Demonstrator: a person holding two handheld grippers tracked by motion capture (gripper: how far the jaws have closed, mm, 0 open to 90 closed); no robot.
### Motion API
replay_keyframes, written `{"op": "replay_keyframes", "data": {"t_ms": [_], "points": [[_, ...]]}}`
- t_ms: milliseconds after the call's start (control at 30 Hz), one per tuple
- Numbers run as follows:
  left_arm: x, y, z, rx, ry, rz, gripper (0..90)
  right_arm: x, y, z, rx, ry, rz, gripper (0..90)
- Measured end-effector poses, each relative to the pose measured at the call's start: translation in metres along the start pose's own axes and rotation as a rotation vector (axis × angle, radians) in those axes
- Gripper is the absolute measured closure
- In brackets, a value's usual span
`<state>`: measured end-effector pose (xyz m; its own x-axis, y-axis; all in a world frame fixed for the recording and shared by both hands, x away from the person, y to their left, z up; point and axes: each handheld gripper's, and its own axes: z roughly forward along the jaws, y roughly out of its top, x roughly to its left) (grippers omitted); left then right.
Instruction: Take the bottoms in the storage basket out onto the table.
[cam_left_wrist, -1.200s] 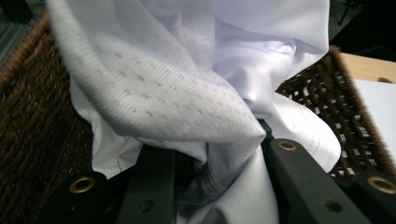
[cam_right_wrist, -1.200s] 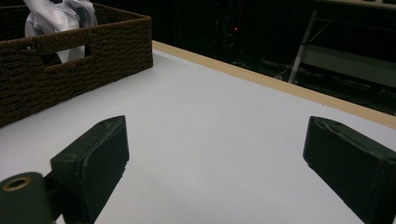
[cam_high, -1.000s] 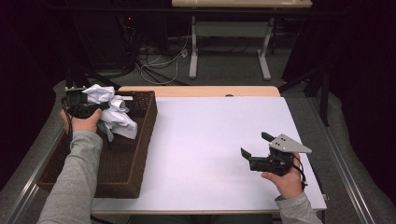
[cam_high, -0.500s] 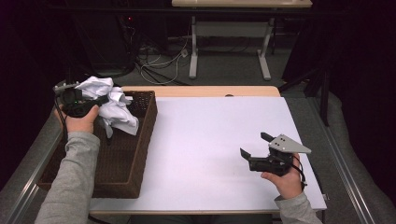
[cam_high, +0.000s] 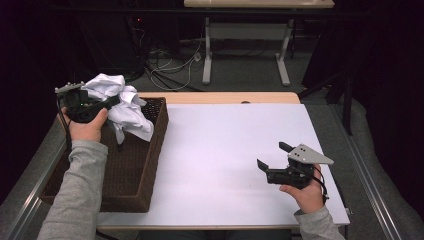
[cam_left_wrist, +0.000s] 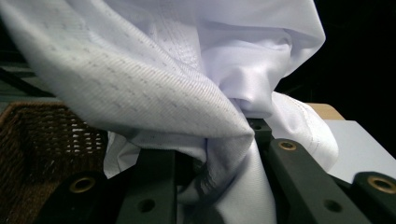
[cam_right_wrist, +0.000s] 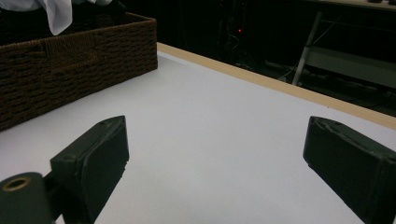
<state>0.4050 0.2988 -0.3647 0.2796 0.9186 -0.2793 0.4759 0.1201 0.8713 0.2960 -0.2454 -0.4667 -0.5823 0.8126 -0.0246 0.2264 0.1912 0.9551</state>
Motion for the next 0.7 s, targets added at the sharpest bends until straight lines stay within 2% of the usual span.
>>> {"op": "replay_keyframes", "data": {"t_ms": [133,467,700], "points": [[-0.008,0.005,-0.003,-0.008,-0.024,0.007,72.4,0.001,0.000,0.000,-0.001,0.000,-0.004,6.4],[-0.033,0.019,-0.009,-0.036,-0.078,0.060,72.4,0.002,0.000,0.001,0.008,0.005,-0.012,6.4],[-0.043,0.020,-0.005,-0.040,-0.111,0.064,72.4,0.002,0.000,0.000,0.006,0.004,-0.013,6.4]]}}
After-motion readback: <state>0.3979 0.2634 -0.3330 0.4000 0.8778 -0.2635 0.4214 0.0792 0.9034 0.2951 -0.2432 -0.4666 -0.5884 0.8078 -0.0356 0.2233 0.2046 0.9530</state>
